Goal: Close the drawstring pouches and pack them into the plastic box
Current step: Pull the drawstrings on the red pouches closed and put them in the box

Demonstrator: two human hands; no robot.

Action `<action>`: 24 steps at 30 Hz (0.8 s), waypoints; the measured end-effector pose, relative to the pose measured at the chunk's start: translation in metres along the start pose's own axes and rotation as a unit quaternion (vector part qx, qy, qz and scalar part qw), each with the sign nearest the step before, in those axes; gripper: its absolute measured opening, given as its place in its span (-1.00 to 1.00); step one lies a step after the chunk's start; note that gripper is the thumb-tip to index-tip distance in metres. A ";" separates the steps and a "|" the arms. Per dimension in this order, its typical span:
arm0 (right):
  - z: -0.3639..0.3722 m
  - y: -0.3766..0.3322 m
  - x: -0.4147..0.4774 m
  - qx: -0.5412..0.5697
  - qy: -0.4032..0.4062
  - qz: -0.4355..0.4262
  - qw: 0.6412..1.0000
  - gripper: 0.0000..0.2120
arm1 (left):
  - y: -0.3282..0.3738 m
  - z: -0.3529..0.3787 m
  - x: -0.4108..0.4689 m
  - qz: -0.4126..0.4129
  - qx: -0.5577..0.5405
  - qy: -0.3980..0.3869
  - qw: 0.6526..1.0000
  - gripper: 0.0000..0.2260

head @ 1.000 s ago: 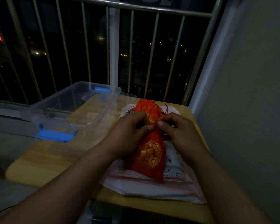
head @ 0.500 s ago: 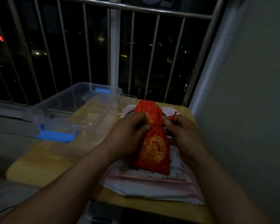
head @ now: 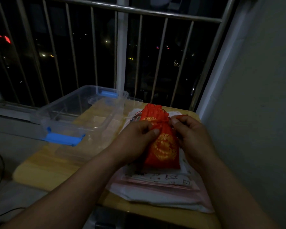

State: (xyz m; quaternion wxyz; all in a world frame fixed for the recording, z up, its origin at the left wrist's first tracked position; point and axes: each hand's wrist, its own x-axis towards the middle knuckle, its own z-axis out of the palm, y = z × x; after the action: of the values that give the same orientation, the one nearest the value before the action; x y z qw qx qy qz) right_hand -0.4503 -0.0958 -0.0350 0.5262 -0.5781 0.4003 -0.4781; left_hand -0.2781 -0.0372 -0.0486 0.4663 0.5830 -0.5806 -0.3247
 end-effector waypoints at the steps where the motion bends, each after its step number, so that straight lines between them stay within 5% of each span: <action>1: -0.001 -0.002 -0.002 -0.001 -0.022 0.013 1.000 -0.83 | 0.000 0.001 0.001 0.005 -0.018 0.024 1.000 -0.75; 5: -0.008 -0.009 -0.010 -0.068 -0.141 0.094 0.983 -0.72 | 0.003 0.003 0.003 0.018 -0.073 0.098 0.992 -0.82; 8: -0.009 -0.009 -0.012 -0.133 -0.125 0.080 0.980 -0.76 | 0.005 0.007 0.002 0.007 -0.110 0.135 0.985 -0.78; 14: 0.018 -0.038 0.002 -0.012 -0.002 0.051 0.999 -0.86 | 0.002 0.009 0.004 -0.042 -0.160 0.191 0.968 -0.72; 21: 0.125 -0.077 0.026 -0.005 -0.104 0.032 0.994 -0.79 | -0.004 0.003 0.003 -0.057 -0.116 0.195 0.972 -0.76; 24: 0.155 -0.079 0.031 -0.023 -0.151 0.063 0.986 -0.60 | -0.009 -0.002 0.007 -0.056 -0.076 0.191 0.977 -0.76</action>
State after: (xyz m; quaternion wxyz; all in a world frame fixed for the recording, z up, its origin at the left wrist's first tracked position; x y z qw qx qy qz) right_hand -0.2956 -0.0810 0.0487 0.5962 -0.6292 0.3632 -0.3416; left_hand -0.2724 -0.0448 -0.0551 0.5930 0.6288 -0.4203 -0.2763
